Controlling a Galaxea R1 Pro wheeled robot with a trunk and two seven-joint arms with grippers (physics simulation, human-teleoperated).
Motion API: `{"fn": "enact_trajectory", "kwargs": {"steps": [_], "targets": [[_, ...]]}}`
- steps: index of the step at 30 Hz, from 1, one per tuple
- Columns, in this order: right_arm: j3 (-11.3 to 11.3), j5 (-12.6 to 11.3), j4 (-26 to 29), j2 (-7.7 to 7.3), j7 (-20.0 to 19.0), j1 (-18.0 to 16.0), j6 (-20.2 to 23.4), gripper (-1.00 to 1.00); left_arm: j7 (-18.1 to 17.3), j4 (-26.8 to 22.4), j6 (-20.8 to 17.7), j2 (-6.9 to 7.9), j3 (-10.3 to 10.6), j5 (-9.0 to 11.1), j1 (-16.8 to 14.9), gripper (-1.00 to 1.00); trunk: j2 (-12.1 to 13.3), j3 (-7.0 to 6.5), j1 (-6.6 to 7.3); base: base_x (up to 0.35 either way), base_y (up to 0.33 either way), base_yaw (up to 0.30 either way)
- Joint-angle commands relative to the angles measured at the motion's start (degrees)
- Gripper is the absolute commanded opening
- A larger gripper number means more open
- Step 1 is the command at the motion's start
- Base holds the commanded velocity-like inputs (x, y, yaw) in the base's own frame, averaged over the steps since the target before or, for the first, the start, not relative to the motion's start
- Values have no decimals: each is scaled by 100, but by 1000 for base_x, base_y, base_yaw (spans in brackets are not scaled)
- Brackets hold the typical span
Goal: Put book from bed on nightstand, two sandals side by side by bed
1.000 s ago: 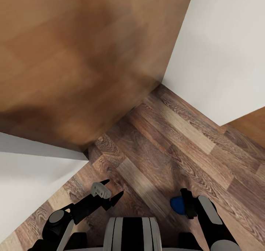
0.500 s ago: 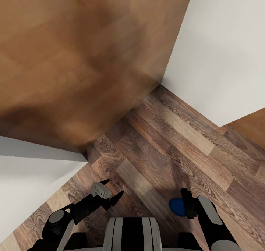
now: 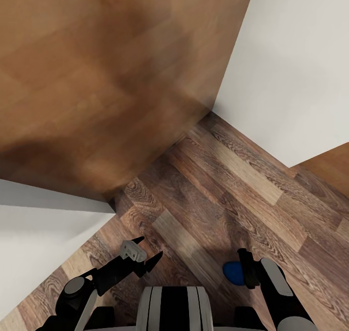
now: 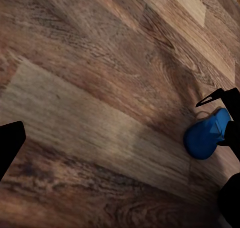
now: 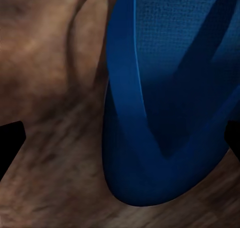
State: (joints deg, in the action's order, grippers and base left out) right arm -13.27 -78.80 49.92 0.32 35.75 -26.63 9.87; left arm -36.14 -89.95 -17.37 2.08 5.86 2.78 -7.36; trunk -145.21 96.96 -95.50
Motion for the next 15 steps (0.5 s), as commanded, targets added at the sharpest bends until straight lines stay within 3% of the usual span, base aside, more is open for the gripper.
{"fn": "enact_trajectory", "kwargs": {"steps": [1, 15], "targets": [[-18, -13, 9, 3, 29, -1, 32, 100, -7, -5, -47, 3, 3, 30, -2, 100, -1, 3, 1, 0, 0, 0], [-18, -13, 9, 3, 29, -3, 32, 100, -15, -7, -47, 3, 3, 30, -2, 100, -1, 3, 1, 0, -78, 0]]}}
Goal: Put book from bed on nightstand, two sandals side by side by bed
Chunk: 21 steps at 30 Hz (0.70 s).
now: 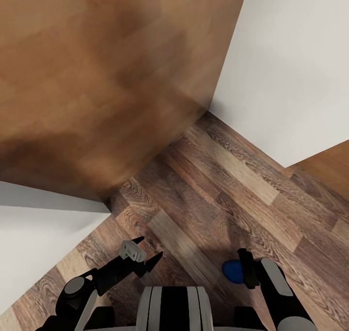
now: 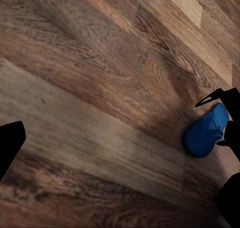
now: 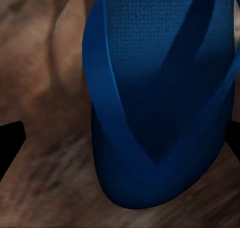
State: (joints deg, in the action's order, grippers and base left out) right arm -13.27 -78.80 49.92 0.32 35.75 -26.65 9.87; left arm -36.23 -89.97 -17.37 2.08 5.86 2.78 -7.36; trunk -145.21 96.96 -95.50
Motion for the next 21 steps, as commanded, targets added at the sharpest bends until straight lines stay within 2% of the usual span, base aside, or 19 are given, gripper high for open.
{"fn": "enact_trajectory", "kwargs": {"steps": [1, 21], "targets": [[-18, -13, 9, 3, 28, -1, 32, 100, -7, -7, -47, 3, 3, 30, -2, 100, -1, 3, 1, 0, -10, 0], [-18, -13, 3, -4, 28, -2, 32, 100, -7, -6, -50, 3, 3, 30, -2, 100, -1, 3, 1, 0, -1, 0]]}}
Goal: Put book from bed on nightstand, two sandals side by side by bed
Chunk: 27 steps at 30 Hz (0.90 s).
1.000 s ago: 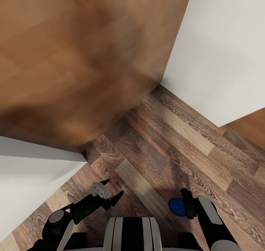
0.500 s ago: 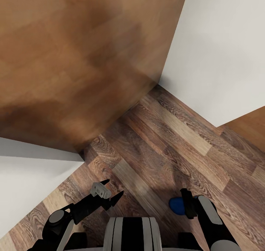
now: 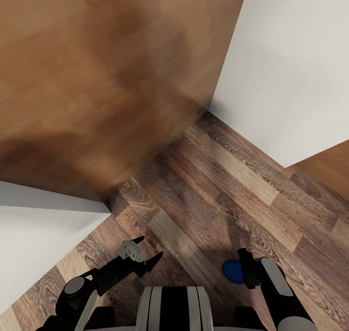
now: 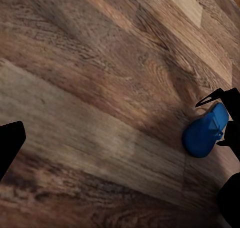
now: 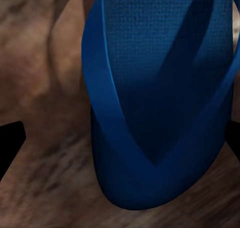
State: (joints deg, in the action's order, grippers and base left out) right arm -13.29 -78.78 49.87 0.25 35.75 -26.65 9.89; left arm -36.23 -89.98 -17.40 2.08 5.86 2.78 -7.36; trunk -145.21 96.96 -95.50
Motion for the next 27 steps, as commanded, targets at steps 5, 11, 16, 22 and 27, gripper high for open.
{"fn": "enact_trajectory", "kwargs": {"steps": [5, 11, 16, 22, 27], "targets": [[-16, -15, 8, 2, 29, -3, 31, 100, -7, -4, -44, 3, 3, 30, -2, 100, -1, 3, 1, 0, 0, 0], [-16, -15, 8, 2, 29, -1, 31, 100, -7, -5, -44, 3, 3, 30, -2, 100, -1, 3, 1, 0, 0, 0], [-16, -15, 11, 2, 29, 0, 31, 100, -7, -3, -49, 3, 3, 30, -2, 100, -1, 3, 1, 0, 0, 0], [-16, -15, 8, 4, 29, 1, 31, 100, -7, -4, -52, 2, 3, 30, -2, 100, -1, 3, 1, 0, 0, 0], [-16, -15, 9, 2, 29, -1, 31, 100, -7, -3, -53, 1, 3, 31, -2, 100, -1, 3, 1, 0, 0, 0]]}}
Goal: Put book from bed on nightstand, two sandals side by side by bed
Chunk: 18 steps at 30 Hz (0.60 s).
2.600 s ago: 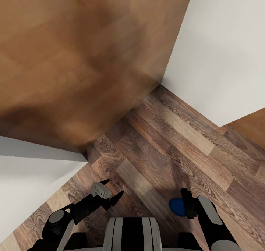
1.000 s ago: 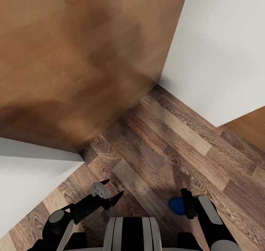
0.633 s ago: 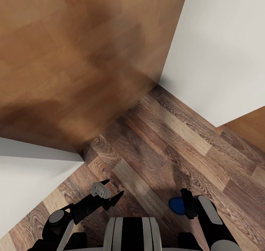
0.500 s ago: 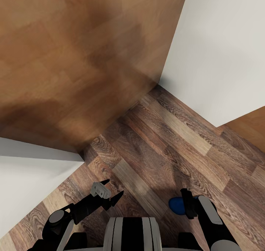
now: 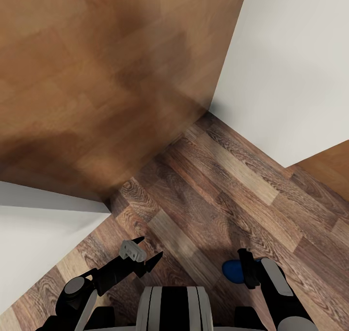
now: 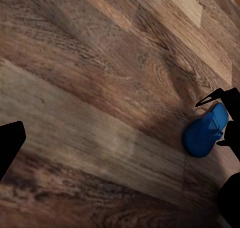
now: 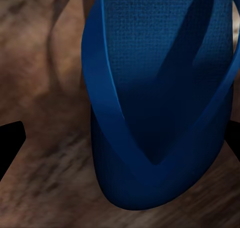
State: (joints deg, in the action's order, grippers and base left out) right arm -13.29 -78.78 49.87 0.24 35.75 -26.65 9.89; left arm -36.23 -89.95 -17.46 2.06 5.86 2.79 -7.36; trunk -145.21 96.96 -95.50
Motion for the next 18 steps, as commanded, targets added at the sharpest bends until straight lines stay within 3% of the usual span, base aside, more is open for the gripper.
{"fn": "enact_trajectory", "kwargs": {"steps": [1, 12, 18], "targets": [[-16, -15, 8, 2, 29, -2, 31, 100, -7, -5, -47, 2, 3, 29, -2, 100, -1, 3, 1, 0, 0, 0], [-16, -15, 6, 5, 29, -1, 31, 100, -5, -5, -47, -4, 3, 30, -2, 100, -1, 3, 1, 0, 0, 0], [-16, -15, 6, 9, 29, -2, 31, 100, -6, -5, -47, -22, 3, 29, -2, 100, -8, 114, -12, 0, 0, 0]]}}
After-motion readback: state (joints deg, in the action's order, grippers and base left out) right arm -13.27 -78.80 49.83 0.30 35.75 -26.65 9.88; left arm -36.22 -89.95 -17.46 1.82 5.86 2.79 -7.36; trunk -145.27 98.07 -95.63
